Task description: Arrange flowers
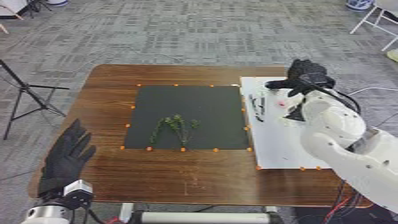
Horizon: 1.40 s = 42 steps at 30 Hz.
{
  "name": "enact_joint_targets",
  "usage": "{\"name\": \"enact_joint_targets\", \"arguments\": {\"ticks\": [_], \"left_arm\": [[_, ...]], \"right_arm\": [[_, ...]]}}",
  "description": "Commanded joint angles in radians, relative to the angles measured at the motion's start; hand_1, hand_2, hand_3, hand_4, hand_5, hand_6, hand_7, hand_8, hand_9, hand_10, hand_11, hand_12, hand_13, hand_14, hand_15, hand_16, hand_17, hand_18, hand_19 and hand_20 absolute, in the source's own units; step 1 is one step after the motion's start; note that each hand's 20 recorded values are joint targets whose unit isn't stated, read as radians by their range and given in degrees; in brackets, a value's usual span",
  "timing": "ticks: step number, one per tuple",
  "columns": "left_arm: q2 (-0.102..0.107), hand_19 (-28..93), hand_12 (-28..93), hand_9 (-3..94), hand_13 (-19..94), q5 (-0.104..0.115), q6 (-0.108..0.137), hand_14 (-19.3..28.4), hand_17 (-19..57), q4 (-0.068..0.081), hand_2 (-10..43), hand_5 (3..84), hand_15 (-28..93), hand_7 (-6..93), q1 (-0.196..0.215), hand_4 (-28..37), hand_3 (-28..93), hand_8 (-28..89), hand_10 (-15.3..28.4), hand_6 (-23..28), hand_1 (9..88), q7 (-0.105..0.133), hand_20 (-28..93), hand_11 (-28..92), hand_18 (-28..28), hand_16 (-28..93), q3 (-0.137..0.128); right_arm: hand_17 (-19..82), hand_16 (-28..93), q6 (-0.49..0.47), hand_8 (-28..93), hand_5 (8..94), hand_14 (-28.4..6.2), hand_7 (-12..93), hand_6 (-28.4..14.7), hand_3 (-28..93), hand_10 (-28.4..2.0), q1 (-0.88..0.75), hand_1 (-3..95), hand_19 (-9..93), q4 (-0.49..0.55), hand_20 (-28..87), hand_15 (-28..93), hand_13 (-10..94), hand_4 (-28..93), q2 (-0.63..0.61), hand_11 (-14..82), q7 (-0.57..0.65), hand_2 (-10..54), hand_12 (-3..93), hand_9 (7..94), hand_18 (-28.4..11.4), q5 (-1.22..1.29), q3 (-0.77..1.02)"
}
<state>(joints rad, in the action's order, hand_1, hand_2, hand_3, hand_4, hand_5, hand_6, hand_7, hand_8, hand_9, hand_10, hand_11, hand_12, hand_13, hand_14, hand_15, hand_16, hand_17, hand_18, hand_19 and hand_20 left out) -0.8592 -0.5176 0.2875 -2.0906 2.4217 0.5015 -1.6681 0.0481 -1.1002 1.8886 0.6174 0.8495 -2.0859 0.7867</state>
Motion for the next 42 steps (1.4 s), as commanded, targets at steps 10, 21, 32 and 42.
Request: {"name": "enact_joint_targets", "arguments": {"ticks": [10, 21, 32, 42], "left_arm": [[0.001, 31, 23, 15.5, 12, -0.074, 0.01, 10.9, -13.5, -0.032, -8.0, 22.9, 14, 16.5, -0.062, -28.2, 67, -7, 8.5, 1.0, 25.3, -0.038, 13, 13, 17.8, 11, 0.018], [0.011, 31, 23, 15.7, 12, -0.082, 0.001, 10.9, -13.5, -0.045, -7.9, 23.0, 14, 16.3, -0.066, -28.0, 67, -7, 8.6, 1.0, 25.1, -0.019, 13, 13, 17.9, 11, 0.013], [0.026, 31, 23, 15.8, 12, -0.078, -0.01, 10.9, -13.5, -0.044, -7.8, 23.0, 14, 16.1, -0.066, -27.9, 67, -7, 8.7, 1.0, 25.1, -0.005, 13, 13, 17.9, 11, 0.01], [0.038, 31, 23, 15.9, 12, -0.073, -0.011, 10.9, -13.5, -0.045, -7.5, 23.1, 14, 16.0, -0.06, -27.9, 67, -7, 8.7, 1.0, 25.3, 0.006, 13, 13, 17.9, 11, -0.001]], "right_arm": [[31, 30, -0.045, -10, 75.2, -8.2, 44, -2.7, 50, -12.8, 0.162, 26.2, 78, -0.167, 38, 84, 76, -28, 0.107, 57.1, 0.011, -9.5, 37.7, 78.5, -19.8, 0.042, -0.253], [31, 30, -0.107, -10, 75.3, -8.2, 44, -2.6, 49, -12.7, 0.298, 25.7, 78, -0.296, 38, 83, 77, -28, 0.126, 56.9, 0.008, -9.5, 38.4, 78.6, -19.9, 0.046, -0.455], [32, 30, -0.155, -10, 75.8, -7.4, 44, -2.1, 46, -12.0, 0.335, 29.8, 78, -0.35, 38, 84, 78, -28, 0.239, 57.3, 0.002, -9.5, 37.9, 79.4, -19.6, 0.037, -0.568], [35, 30, -0.14, 17, 79.4, -5.2, 44, 1.2, 76, -8.8, 0.277, 44.2, 79, -0.325, 36, 84, 82, -27, 0.251, 58.4, -0.031, -9.5, 38.1, 84.6, -18.0, 0.059, -0.569]]}}
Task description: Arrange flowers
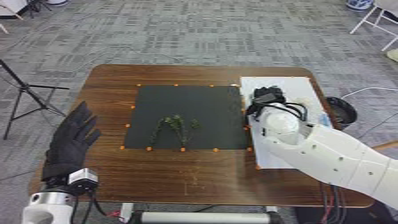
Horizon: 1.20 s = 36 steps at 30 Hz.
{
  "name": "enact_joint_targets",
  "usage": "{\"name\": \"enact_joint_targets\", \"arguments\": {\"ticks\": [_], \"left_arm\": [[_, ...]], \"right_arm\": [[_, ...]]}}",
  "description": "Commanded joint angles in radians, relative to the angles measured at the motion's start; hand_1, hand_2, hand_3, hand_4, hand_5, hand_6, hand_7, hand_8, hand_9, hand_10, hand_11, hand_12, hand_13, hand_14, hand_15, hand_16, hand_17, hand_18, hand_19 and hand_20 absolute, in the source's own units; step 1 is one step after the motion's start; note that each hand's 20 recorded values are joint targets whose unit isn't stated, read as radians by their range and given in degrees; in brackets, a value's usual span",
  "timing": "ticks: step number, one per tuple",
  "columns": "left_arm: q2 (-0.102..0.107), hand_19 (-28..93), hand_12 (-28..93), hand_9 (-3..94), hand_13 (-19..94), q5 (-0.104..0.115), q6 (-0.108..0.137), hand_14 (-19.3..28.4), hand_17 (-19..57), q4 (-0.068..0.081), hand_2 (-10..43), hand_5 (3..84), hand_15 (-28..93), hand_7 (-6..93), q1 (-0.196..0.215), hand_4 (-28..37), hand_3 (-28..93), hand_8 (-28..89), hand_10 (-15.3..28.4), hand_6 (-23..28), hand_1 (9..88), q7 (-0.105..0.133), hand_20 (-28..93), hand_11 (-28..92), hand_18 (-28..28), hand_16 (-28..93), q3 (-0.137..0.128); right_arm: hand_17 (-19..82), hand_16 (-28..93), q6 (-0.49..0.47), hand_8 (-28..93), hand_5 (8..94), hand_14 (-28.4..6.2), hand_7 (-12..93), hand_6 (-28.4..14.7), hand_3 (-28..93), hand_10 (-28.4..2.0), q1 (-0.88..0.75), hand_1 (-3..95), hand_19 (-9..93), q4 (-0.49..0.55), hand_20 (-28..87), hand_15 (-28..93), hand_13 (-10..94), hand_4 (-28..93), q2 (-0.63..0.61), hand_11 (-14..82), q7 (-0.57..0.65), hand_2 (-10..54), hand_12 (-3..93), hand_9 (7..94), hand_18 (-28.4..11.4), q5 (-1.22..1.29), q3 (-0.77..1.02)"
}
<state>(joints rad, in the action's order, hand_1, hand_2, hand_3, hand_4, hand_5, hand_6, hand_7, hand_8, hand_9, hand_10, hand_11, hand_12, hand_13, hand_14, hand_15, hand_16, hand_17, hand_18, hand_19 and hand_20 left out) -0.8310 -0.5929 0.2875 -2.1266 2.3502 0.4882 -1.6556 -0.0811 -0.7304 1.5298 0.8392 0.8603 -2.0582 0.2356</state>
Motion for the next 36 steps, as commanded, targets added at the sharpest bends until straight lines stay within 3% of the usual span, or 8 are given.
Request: {"name": "enact_joint_targets", "arguments": {"ticks": [1, 10, 16, 22, 36], "left_arm": [[0.014, 31, 23, 15.9, 12, 0.002, -0.01, 10.9, -13.5, -0.009, -7.6, 23.1, 14, 16.0, 0.011, -27.8, 67, -7, 8.7, 1.0, 25.3, 0.021, 13, 13, 17.9, 11, -0.015], [0.017, 31, 23, 15.9, 12, 0.004, -0.01, 10.9, -13.5, -0.012, -7.7, 23.1, 14, 16.0, 0.018, -27.8, 67, -7, 8.6, 1.0, 25.2, 0.023, 13, 13, 17.9, 11, -0.021], [0.018, 31, 23, 15.9, 12, 0.002, -0.009, 11.0, -13.5, -0.009, -7.6, 23.1, 14, 16.0, 0.002, -27.8, 67, -7, 8.6, 1.0, 25.3, 0.021, 13, 13, 17.9, 11, -0.011], [0.017, 31, 23, 15.9, 12, 0.0, -0.007, 11.0, -13.6, -0.007, -7.7, 23.1, 14, 16.0, -0.005, -27.6, 67, -7, 8.7, 1.0, 25.3, 0.016, 13, 13, 17.9, 11, -0.005], [0.009, 31, 23, 15.9, 12, 0.002, -0.006, 10.9, -13.7, -0.011, -7.5, 23.1, 14, 16.0, 0.006, -27.4, 67, -7, 8.6, 1.0, 25.4, 0.014, 13, 13, 18.0, 11, -0.013]], "right_arm": [[35, 30, 0.003, 17, 79.6, -5.0, 45, 1.4, 77, -8.5, -0.102, 45.6, 80, 0.043, 36, 84, 83, -27, 0.022, 58.5, -0.051, -9.5, 38.3, 84.9, -17.9, 0.032, -0.012], [36, 31, 0.174, 21, 81.0, -5.2, 46, -1.0, 81, -8.6, -0.227, 45.0, 80, 0.178, 38, 87, 84, -19, -0.041, 61.6, -0.137, -9.5, 39.5, 86.4, -17.0, 0.078, 0.063], [37, 31, 0.292, 21, 81.3, -5.5, 47, -1.4, 81, -8.4, -0.25, 44.6, 80, 0.227, 38, 88, 85, -17, -0.048, 62.7, -0.159, -9.5, 39.8, 87.1, -17.1, 0.009, 0.056], [37, 32, 0.304, 21, 80.8, -5.6, 49, -2.4, 82, -8.2, -0.209, 44.5, 81, 0.206, 39, 90, 85, -16, -0.069, 64.5, -0.148, -9.5, 40.2, 87.1, -17.2, -0.09, 0.025], [38, 32, 0.283, 20, 80.3, -5.3, 51, -2.9, 81, -8.3, -0.289, 44.1, 81, 0.314, 39, 90, 85, -14, -0.064, 65.5, -0.217, -9.5, 40.0, 87.1, -17.3, -0.001, 0.107]]}}
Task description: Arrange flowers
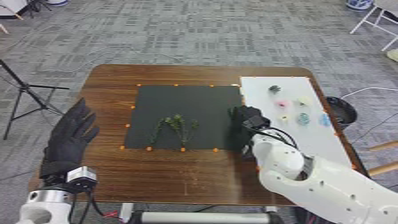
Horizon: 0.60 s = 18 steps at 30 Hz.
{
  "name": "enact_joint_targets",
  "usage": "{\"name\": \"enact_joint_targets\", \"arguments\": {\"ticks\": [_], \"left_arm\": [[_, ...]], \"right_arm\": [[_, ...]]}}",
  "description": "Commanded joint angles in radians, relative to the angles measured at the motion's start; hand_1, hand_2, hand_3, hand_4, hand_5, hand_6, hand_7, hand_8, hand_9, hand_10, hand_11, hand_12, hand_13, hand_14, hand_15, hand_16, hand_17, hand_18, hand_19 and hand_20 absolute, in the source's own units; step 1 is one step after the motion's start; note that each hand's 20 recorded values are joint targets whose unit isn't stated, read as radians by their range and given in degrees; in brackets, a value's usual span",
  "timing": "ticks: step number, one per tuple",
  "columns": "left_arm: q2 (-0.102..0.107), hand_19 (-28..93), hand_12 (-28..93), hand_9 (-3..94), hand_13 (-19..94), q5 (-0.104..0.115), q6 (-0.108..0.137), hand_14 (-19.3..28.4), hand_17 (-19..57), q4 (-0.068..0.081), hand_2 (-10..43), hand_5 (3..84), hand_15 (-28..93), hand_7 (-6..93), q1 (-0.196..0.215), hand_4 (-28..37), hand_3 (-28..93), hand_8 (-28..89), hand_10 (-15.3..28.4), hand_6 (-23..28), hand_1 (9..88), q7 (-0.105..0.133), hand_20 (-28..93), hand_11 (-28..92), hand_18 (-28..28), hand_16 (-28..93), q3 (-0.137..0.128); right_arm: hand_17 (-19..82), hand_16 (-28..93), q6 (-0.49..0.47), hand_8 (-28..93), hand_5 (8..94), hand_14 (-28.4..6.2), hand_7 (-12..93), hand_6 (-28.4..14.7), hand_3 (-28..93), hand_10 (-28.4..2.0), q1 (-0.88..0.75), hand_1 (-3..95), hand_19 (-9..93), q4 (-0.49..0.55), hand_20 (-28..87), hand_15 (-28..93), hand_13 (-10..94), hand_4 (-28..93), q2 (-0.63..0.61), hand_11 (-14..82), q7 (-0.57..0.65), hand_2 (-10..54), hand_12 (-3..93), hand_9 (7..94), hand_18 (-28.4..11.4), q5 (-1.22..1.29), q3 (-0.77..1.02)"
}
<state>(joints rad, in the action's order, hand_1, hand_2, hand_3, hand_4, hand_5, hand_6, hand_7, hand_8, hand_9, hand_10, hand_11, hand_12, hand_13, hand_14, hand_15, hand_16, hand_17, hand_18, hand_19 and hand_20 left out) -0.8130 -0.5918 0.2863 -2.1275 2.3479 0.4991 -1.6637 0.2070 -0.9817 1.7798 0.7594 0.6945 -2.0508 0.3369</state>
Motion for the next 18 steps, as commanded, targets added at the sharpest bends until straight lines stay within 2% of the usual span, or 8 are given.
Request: {"name": "enact_joint_targets", "arguments": {"ticks": [1, 6, 9, 11, 15, 18], "left_arm": [[-0.01, 31, 23, 15.9, 12, 0.001, -0.004, 10.9, -13.7, -0.011, -7.5, 23.1, 14, 16.0, 0.009, -27.4, 67, -7, 8.6, 1.0, 25.4, 0.002, 13, 13, 18.0, 11, -0.005], [-0.014, 31, 23, 15.9, 12, 0.0, -0.006, 11.0, -13.6, -0.012, -7.5, 23.1, 14, 16.1, 0.013, -27.4, 67, -7, 8.6, 1.0, 25.4, 0.003, 13, 13, 18.0, 11, -0.007], [-0.014, 31, 23, 15.9, 12, 0.001, -0.006, 11.0, -13.6, -0.01, -7.5, 23.1, 14, 16.1, 0.007, -27.5, 67, -7, 8.7, 1.0, 25.4, 0.001, 13, 13, 17.9, 11, -0.003], [-0.014, 31, 23, 15.9, 12, 0.001, -0.008, 11.0, -13.7, -0.01, -7.5, 23.1, 14, 16.1, 0.007, -27.4, 67, -7, 8.7, 1.0, 25.3, 0.002, 13, 13, 18.0, 11, -0.002], [-0.015, 31, 23, 15.9, 12, 0.001, -0.005, 11.0, -13.7, -0.01, -7.3, 23.1, 14, 16.2, 0.005, -27.4, 67, -7, 8.7, 1.0, 25.4, 0.003, 13, 13, 17.9, 11, 0.0], [-0.016, 31, 23, 15.9, 12, 0.002, 0.0, 11.0, -13.6, -0.013, -7.3, 23.1, 14, 16.1, 0.011, -27.4, 67, -7, 8.7, 1.0, 25.4, 0.004, 13, 13, 17.9, 11, -0.003]], "right_arm": [[38, 32, -0.006, 20, 80.3, -5.3, 51, -2.8, 81, -8.3, -0.039, 44.1, 81, 0.067, 39, 90, 85, -14, 0.017, 65.5, -0.062, -9.5, 40.0, 87.1, -17.3, -0.008, 0.001], [37, 32, 0.022, 20, 80.1, -5.3, 51, -2.8, 81, -8.2, -0.027, 44.3, 81, 0.058, 39, 90, 85, -14, 0.032, 65.5, -0.144, -9.5, 39.9, 87.0, -17.1, -0.003, -0.055], [37, 32, 0.001, 20, 79.7, -5.2, 52, -2.8, 81, -8.1, -0.005, 44.1, 81, 0.047, 39, 90, 85, -15, 0.044, 65.6, -0.191, -9.5, 39.8, 86.9, -16.9, -0.005, -0.088], [37, 32, -0.026, 20, 79.5, -5.3, 52, -2.8, 81, -8.1, 0.0, 44.0, 80, 0.053, 39, 90, 85, -15, 0.048, 65.6, -0.185, -9.5, 39.9, 86.7, -16.8, -0.014, -0.097], [37, 32, -0.021, 19, 78.2, -5.1, 53, -1.5, 82, -7.8, -0.015, 42.6, 80, 0.072, 39, 90, 84, -15, 0.036, 65.6, -0.167, -9.5, 40.0, 86.2, -16.8, -0.043, -0.064], [37, 32, -0.038, 17, 78.0, -5.0, 54, 0.7, 79, -7.7, -0.034, 40.4, 80, 0.102, 39, 90, 84, -21, 0.017, 65.5, -0.143, -9.5, 39.9, 86.2, -16.9, -0.045, 0.003]]}}
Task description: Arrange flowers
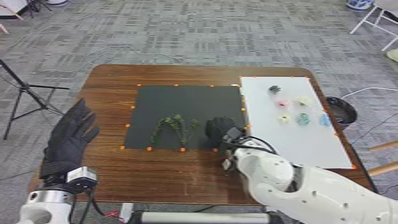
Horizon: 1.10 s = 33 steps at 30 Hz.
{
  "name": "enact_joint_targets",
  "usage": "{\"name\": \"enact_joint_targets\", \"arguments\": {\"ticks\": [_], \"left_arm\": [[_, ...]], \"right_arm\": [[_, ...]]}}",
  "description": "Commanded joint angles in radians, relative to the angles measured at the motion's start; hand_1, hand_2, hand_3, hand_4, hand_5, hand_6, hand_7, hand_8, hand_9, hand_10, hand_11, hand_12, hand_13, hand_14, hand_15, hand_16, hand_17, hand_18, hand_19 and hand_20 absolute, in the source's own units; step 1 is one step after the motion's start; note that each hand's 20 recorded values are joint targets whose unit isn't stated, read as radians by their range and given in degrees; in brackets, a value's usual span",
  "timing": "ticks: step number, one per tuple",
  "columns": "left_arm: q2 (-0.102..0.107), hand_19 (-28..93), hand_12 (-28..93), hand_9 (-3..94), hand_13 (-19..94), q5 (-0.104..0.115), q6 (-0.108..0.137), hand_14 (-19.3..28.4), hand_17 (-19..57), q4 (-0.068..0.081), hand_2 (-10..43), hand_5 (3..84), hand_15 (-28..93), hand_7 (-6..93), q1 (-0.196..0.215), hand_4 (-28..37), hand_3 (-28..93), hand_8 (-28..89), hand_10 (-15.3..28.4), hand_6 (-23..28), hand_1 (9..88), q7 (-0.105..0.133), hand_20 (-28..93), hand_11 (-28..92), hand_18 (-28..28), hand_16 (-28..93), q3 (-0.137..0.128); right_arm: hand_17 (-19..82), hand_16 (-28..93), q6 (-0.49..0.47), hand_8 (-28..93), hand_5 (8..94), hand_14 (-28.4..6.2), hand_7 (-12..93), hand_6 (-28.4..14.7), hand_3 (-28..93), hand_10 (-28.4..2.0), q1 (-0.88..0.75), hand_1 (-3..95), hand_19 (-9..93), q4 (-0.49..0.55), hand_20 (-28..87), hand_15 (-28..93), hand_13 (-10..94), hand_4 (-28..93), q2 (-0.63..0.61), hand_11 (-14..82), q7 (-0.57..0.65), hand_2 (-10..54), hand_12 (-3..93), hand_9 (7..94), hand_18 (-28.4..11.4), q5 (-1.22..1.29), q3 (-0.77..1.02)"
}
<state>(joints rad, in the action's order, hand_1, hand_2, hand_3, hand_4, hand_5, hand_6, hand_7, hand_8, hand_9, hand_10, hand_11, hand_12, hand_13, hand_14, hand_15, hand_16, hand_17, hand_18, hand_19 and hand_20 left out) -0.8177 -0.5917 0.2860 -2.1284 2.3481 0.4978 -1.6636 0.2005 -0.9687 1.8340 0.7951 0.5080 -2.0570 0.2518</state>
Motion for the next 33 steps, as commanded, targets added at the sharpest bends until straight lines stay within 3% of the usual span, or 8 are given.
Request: {"name": "enact_joint_targets", "arguments": {"ticks": [1, 4, 5, 6, 8, 16, 27, 33], "left_arm": [[-0.011, 31, 23, 15.9, 12, 0.004, 0.002, 11.0, -13.6, -0.013, -7.3, 23.1, 14, 16.1, 0.013, -27.4, 67, -7, 8.7, 1.0, 25.4, 0.006, 13, 13, 17.9, 11, -0.004], [-0.013, 31, 23, 15.9, 12, 0.002, 0.0, 11.0, -13.6, -0.013, -7.3, 23.1, 14, 16.1, 0.014, -27.3, 67, -7, 8.6, 1.0, 25.4, 0.007, 13, 13, 18.0, 11, -0.003], [-0.012, 31, 23, 15.9, 12, 0.005, 0.0, 11.0, -13.6, -0.013, -7.3, 23.1, 14, 16.1, 0.014, -27.2, 67, -7, 8.6, 1.0, 25.4, 0.009, 13, 13, 17.9, 11, -0.001], [-0.011, 31, 23, 15.9, 12, 0.003, -0.001, 11.0, -13.6, -0.012, -7.2, 23.1, 14, 16.1, 0.01, -27.3, 67, -7, 8.6, 1.0, 25.5, 0.008, 13, 13, 17.9, 11, 0.0], [-0.01, 31, 23, 15.9, 12, 0.002, -0.001, 11.0, -13.6, -0.013, -7.1, 23.2, 14, 16.0, 0.014, -27.3, 67, -7, 8.6, 1.0, 25.5, 0.01, 13, 13, 17.9, 11, -0.002], [-0.012, 31, 23, 15.9, 12, 0.004, 0.001, 11.1, -13.6, -0.016, -7.2, 23.2, 14, 15.9, 0.022, -27.3, 67, -7, 8.6, 1.0, 25.5, 0.012, 13, 13, 17.9, 11, -0.005], [-0.009, 31, 23, 15.9, 12, 0.002, -0.002, 11.0, -13.7, -0.015, -7.1, 23.2, 14, 16.0, 0.02, -27.5, 67, -7, 8.7, 1.0, 25.4, 0.012, 13, 13, 18.0, 11, -0.005], [-0.008, 31, 22, 15.9, 12, 0.003, -0.003, 11.0, -13.8, -0.011, -7.0, 23.1, 14, 15.9, 0.011, -27.5, 67, -7, 8.6, 1.0, 25.5, 0.01, 13, 13, 18.0, 11, 0.0]], "right_arm": [[37, 32, -0.023, 16, 78.1, -5.1, 53, 0.9, 78, -7.7, -0.046, 38.6, 80, 0.055, 39, 90, 84, -24, -0.024, 65.3, 0.055, -9.5, 40.1, 86.1, -16.9, -0.036, 0.102], [36, 32, -0.053, 12, 77.8, -5.1, 51, 0.9, 78, -7.9, -0.046, 33.5, 80, 0.083, 39, 90, 84, -28, -0.043, 64.4, 0.085, -9.5, 40.5, 85.3, -17.0, -0.045, 0.152], [36, 32, -0.066, 8, 77.5, -5.1, 52, 0.8, 78, -8.0, -0.042, 32.4, 80, 0.095, 39, 89, 83, -28, -0.053, 64.3, 0.103, -9.5, 40.6, 85.1, -17.1, -0.054, 0.161], [36, 32, -0.091, -5, 77.4, -5.1, 54, 0.7, 78, -8.0, -0.042, 30.8, 80, 0.106, 39, 89, 83, -28, -0.062, 64.1, 0.113, -9.5, 40.7, 84.8, -17.1, -0.061, 0.177], [36, 32, -0.101, -11, 77.2, -5.2, 55, 0.5, 77, -8.2, -0.041, 28.4, 80, 0.124, 39, 89, 83, -28, -0.078, 63.8, 0.137, -9.5, 40.7, 84.2, -17.1, -0.051, 0.202], [35, 31, -0.241, -11, 80.9, -6.6, 43, -1.3, 74, -10.0, -0.063, 17.9, 80, 0.158, 38, 86, 83, -27, -0.093, 60.2, 0.206, -5.1, 39.5, 84.4, -18.6, 0.023, 0.3], [35, 31, -0.291, -8, 84.1, -7.7, 37, -1.2, 70, -10.9, -0.042, 11.4, 82, 0.136, 37, 87, 83, -25, -0.082, 59.6, 0.182, 3.4, 39.3, 86.2, -19.6, 0.067, 0.25], [35, 31, -0.31, -8, 84.7, -7.9, 36, -1.2, 70, -11.2, 0.008, 10.1, 82, 0.084, 37, 87, 84, -25, -0.065, 59.6, 0.194, 4.9, 39.5, 86.4, -19.9, 0.059, 0.181]]}}
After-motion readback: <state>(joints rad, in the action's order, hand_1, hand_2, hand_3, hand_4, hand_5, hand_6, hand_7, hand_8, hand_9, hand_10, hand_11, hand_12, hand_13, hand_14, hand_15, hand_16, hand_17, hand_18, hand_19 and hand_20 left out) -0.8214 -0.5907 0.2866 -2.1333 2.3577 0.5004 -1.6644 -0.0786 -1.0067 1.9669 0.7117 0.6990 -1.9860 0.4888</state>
